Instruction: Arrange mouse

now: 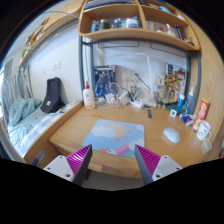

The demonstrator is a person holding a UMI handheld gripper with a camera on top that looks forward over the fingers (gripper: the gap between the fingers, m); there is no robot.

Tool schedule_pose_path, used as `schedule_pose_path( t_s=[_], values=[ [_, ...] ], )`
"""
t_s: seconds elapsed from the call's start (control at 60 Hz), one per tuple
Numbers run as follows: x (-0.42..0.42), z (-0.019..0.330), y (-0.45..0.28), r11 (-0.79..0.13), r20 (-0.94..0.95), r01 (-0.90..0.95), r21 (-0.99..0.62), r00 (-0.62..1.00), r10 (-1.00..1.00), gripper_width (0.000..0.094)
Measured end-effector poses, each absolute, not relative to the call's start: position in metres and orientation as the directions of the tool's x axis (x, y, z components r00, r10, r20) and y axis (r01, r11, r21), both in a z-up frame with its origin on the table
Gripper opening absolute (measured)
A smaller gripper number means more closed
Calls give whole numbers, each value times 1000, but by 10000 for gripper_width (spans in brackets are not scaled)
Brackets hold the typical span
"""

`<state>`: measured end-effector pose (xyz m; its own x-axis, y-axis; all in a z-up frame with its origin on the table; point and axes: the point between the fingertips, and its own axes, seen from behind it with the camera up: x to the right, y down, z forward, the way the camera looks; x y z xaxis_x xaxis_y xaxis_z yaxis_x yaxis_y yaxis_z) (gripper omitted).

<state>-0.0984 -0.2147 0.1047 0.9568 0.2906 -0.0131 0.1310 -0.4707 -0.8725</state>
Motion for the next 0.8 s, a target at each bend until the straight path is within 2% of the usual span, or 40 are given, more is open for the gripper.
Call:
schedule_pose_path(
  t_s=[0.117, 0.133, 0.15, 0.233, 0.383, 0.583, 0.8],
  values=[
    [-28, 66, -210, -561, -12, 101, -821, 981, 194, 854],
    [-48, 79, -220, -570, -8, 99, -816, 983, 182, 856],
    [-22, 65, -213, -583, -3, 91, -808, 988, 157, 855],
    [52, 41, -198, -605, 14, 69, -793, 995, 95, 851],
    [125, 25, -168, -630, 52, 60, -774, 998, 32, 836],
    [170, 7, -106, -651, 80, 102, -752, 995, 63, 834],
    [182, -6, -37, -665, 57, 117, -738, 992, 111, 844]
  ],
)
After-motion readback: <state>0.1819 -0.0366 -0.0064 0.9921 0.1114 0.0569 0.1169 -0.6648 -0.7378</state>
